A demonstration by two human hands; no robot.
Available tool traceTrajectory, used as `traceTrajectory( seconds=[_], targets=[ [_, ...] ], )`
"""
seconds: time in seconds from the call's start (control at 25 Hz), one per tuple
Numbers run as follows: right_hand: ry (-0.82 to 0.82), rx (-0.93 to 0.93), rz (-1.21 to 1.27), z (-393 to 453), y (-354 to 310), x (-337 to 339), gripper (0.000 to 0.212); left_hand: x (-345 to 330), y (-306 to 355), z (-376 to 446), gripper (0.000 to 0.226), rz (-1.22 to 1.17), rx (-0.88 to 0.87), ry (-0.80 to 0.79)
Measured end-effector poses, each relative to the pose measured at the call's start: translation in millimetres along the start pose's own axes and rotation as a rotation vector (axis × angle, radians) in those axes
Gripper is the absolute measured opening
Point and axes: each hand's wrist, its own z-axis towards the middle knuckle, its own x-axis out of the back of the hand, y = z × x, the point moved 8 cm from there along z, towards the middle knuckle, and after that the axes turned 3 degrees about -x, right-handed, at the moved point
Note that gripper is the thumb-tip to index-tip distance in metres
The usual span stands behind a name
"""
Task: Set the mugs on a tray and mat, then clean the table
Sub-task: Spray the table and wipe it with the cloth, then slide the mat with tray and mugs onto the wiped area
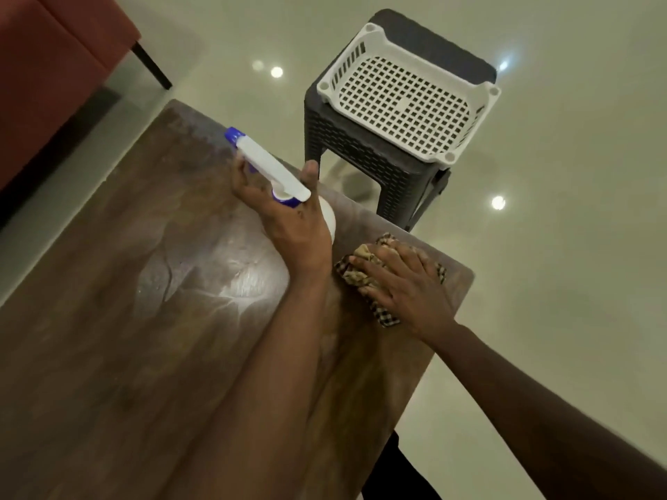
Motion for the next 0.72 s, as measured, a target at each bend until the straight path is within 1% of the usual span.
traceTrajectory(
  seconds=[0.08,0.2,0.28,0.36,0.4,0.48,0.56,0.64,0.72],
  targets=[
    [0.009,0.002,-0.004,-4.0,-3.4,-5.0,0.049,-1.6,-1.9,-8.9,0.081,0.027,-0.02,-0.009],
    [-0.023,0.002,0.016,-0.5,-5.0,-4.2,0.049,1.6,-2.9,-27.0,0.086,0.055,0.063,-0.029],
    [0.006,-0.017,0.013,-3.1,-8.5,4.0,0.05,2.9,-0.3,-31.6,0.092,0.069,0.059,-0.068],
    [0.054,-0.024,0.036,-14.1,-26.7,14.8,0.049,15.9,-1.9,-36.6,0.101,0.086,0.065,-0.128],
    [0.066,-0.009,0.067,-21.2,-45.9,18.3,0.048,30.6,-4.7,-39.4,0.105,0.091,0.092,-0.149],
    [0.071,0.055,0.128,-36.3,-92.1,19.7,0.047,70.1,-14.3,-50.3,0.102,0.097,0.152,-0.161],
    [0.082,0.13,0.179,-45.3,-141.1,17.3,0.044,130.1,-33.5,-59.3,0.09,0.112,0.203,-0.106],
    [0.086,0.2,0.241,-48.9,-195.9,12.6,0.037,212.1,-53.8,-64.2,0.076,0.143,0.228,0.0],
    [0.059,0.304,0.286,-58.8,-268.8,3.5,0.036,303.9,-69.3,-73.0,0.066,0.194,0.247,0.068]
  ],
)
